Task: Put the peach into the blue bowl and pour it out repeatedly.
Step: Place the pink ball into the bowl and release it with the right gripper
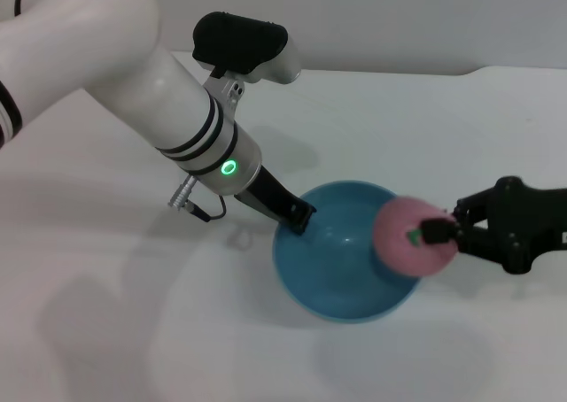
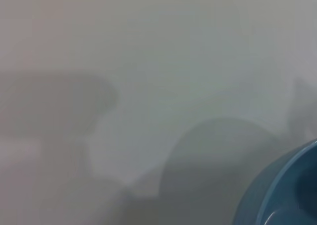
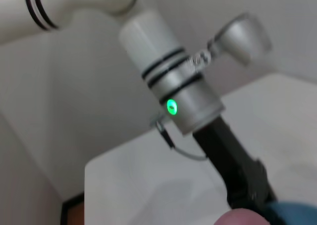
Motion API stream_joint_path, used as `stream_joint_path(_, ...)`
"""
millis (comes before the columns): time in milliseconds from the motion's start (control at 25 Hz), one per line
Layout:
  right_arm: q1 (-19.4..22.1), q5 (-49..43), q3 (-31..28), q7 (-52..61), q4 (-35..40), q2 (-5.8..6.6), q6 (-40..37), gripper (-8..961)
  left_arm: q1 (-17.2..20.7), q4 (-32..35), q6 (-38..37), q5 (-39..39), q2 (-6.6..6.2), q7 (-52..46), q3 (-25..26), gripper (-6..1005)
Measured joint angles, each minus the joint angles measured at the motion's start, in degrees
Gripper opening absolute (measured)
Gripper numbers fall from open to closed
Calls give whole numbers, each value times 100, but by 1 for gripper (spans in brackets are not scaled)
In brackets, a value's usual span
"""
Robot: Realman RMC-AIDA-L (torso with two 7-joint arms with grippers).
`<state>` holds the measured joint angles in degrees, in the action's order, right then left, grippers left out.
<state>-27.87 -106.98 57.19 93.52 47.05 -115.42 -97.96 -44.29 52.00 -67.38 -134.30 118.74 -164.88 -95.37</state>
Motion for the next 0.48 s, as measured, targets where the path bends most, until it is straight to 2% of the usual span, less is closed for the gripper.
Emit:
stream_joint_path(240, -32, -553, -45, 374, 313, -208, 172, 60, -3, -5, -7, 6, -20, -1, 54, 0)
stream_joint_path(480, -91, -661, -3, 531, 345, -268, 449, 63, -3, -6, -3, 13, -27, 8, 57, 0)
